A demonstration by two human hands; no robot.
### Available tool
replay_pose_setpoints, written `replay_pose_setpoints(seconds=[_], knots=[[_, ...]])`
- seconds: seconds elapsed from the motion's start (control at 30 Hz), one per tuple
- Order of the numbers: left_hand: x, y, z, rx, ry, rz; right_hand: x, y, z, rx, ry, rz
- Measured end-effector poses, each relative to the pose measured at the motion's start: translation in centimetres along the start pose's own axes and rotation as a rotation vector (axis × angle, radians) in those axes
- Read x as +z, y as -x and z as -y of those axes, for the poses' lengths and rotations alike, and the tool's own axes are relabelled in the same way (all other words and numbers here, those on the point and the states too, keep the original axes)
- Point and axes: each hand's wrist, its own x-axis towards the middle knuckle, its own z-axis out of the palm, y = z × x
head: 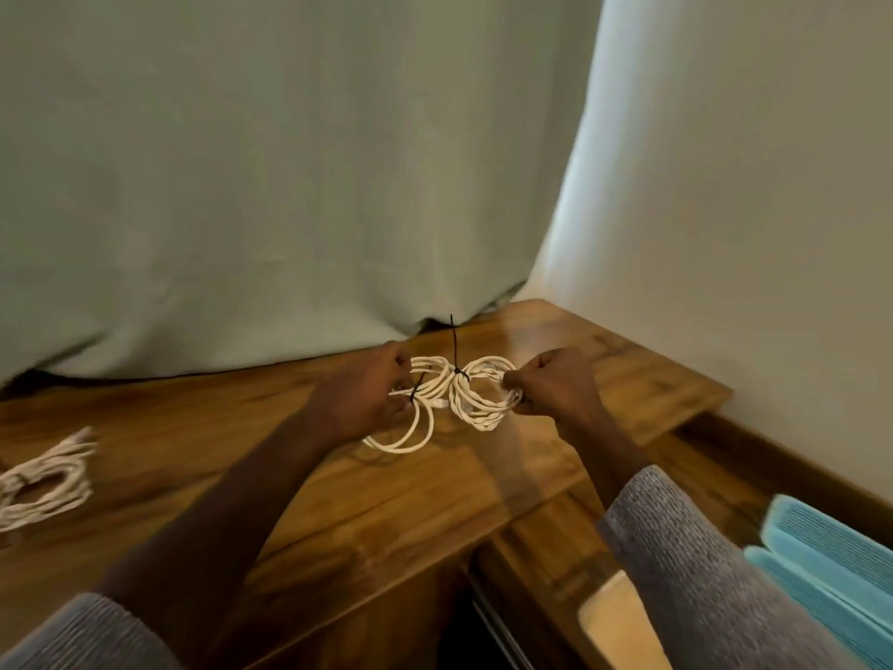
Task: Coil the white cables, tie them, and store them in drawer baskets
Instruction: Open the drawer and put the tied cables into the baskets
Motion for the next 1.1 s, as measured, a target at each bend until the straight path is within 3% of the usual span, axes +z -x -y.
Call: replay_pose_setpoints(seconds=[0.2,0.4,0.6,0.8,1.1], knots=[[4.5,-1.5,-6.1,0.112,0.129,0.043,-7.2,2.3,-4.4,0.098,0.058,-0.146],[8.0,-2.4,-12.7,0.374,0.154,0.089,-14.1,6.4,-9.1,0.22,0.058,-0.358],[10.5,-1.8,-18.8,0.513,0.261,0.176,-21.6,11.1,-12.7,0.344,0.08,-0.55],[13.3,-1.3,-23.4,0.935,0.232,0.239,-27.5,13.9,-16.1,0.471,0.134,-0.706],[19.1,0.3,-27.7,1.392,0.185,0.27,-27.6,13.3,-21.6,0.578,0.097,-0.679]])
